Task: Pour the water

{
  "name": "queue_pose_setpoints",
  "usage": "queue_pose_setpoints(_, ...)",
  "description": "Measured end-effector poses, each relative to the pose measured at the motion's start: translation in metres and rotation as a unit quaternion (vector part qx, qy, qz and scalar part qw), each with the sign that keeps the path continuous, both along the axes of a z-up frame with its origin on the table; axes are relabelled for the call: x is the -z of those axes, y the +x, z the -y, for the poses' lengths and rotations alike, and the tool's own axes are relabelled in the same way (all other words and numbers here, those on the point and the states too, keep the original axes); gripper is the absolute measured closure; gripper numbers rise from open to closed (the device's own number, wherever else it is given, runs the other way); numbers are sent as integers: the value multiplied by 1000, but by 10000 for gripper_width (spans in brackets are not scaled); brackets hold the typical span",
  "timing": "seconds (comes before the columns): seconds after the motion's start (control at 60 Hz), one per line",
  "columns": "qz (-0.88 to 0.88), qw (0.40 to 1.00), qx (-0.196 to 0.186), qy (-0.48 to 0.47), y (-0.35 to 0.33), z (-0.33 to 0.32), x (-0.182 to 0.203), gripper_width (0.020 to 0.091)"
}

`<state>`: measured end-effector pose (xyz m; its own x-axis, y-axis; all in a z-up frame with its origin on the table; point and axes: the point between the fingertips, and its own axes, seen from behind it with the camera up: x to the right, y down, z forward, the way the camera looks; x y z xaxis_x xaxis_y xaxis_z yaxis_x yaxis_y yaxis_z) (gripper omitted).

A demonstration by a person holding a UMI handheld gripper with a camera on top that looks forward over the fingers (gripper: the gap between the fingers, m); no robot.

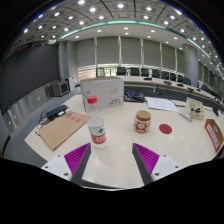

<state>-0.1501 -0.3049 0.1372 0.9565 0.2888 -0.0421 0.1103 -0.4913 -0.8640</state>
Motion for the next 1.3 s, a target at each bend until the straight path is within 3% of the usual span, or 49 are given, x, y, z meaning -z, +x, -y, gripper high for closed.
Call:
queue_pose_setpoints(0.117,-12,999,-9,31,-62,-28,21,247)
queue_pose_setpoints(0.283,-9,997,42,59,-98,-88,50,243)
queue_pose_setpoints(0.417,-8,993,61,104,-105,-129,49,271)
queue_pose_setpoints(0.45,-7,992,63,113,-108,-135,49,303)
queue_pose_setpoints(0.533,6,989,73,125,-103,-147,52,549)
queue_pose_setpoints(0.55,8,989,75,128,-102,-150,52,565)
queue_pose_setpoints(0.683,6,989,69,132,-106,-155,50,618)
queue_pose_setpoints(0.833,-8,993,55,107,-110,-157,48,746)
queue_pose_setpoints(0.983,-127,987,56,79,-120,-172,14,746)
queue_pose_setpoints(1.117,-350,933,78,21,-123,-204,-34,747)
queue_pose_setpoints(1.217,-516,849,105,-25,-111,-228,-68,748)
queue_pose_setpoints(1.3,-621,771,134,-49,-94,-254,-72,748)
